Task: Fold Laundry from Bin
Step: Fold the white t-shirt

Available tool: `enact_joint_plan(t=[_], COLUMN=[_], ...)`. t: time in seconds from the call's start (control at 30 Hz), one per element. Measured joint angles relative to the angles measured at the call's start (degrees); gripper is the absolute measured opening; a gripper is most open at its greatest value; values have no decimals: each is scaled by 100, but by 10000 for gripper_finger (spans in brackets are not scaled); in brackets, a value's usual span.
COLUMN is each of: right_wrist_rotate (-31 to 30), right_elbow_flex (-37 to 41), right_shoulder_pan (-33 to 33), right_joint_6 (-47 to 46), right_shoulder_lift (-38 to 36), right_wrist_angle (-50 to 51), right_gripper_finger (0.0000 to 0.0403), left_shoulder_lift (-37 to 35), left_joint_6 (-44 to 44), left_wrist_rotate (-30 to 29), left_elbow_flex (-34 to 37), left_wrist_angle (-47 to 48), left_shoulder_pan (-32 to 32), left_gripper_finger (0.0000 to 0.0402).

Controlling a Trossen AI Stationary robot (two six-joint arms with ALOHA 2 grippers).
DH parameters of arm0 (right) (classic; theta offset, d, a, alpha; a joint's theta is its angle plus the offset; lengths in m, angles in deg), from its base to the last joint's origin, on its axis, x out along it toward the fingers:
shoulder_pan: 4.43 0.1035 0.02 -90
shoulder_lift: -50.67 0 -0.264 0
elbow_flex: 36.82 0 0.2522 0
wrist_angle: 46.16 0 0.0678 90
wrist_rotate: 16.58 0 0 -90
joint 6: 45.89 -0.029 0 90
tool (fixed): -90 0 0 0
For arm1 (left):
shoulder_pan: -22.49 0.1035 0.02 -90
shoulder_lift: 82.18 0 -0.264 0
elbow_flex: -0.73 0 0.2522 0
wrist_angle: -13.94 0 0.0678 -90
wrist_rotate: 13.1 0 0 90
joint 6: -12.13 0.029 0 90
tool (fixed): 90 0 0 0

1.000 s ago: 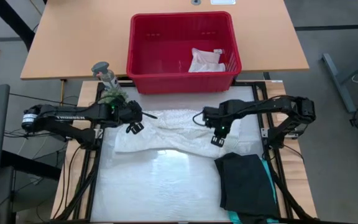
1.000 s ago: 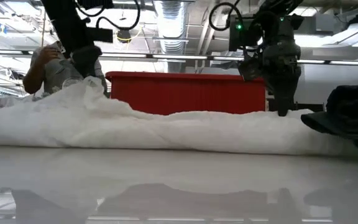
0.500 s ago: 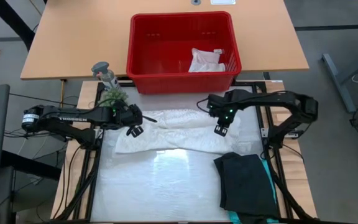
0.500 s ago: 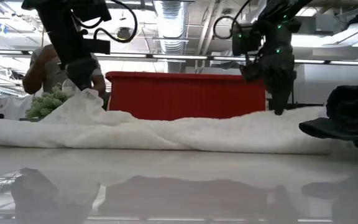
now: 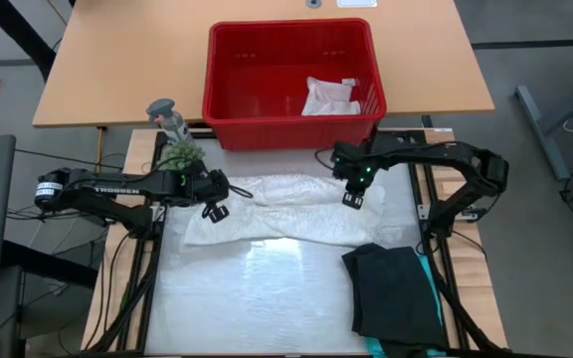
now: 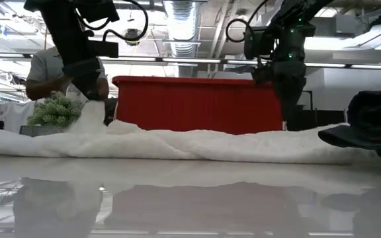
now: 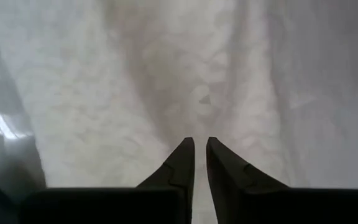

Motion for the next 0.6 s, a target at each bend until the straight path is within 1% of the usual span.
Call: enact_joint_plan(t=[0.07,0.13,0.23,0.33,0.47,0.53,0.6], right_wrist_rotate=[24,179,632,933,969,964,963], right_elbow_flex=[-4,-3,-4,-5,-11,-8,-9], right_shoulder_pan=[-92,-150,-122,75,527,829,1227], right_joint_6=[9,13,113,52,-290,-550,-809], right_shoulder_lift=[-82,-202,-482,-839,-1127,-1140,-1078], right_wrist_angle=[-52,-131,-396,-739,-918,-853,-738], right_gripper_finger=[71,77,85,87,88,88,88], left_shoulder_lift=[0,0,0,-56,-195,-310,-449], left_joint_6=[137,215,329,540,916,956,900], left_wrist_rotate=[196,258,108,-74,-64,228,687], left_elbow_flex=[0,0,-17,-191,-654,-926,-1097], left_wrist_angle=[5,1,5,8,54,109,145], left_shoulder_pan=[-1,0,2,7,4,4,-24], left_gripper_finger=[66,85,111,128,132,132,132])
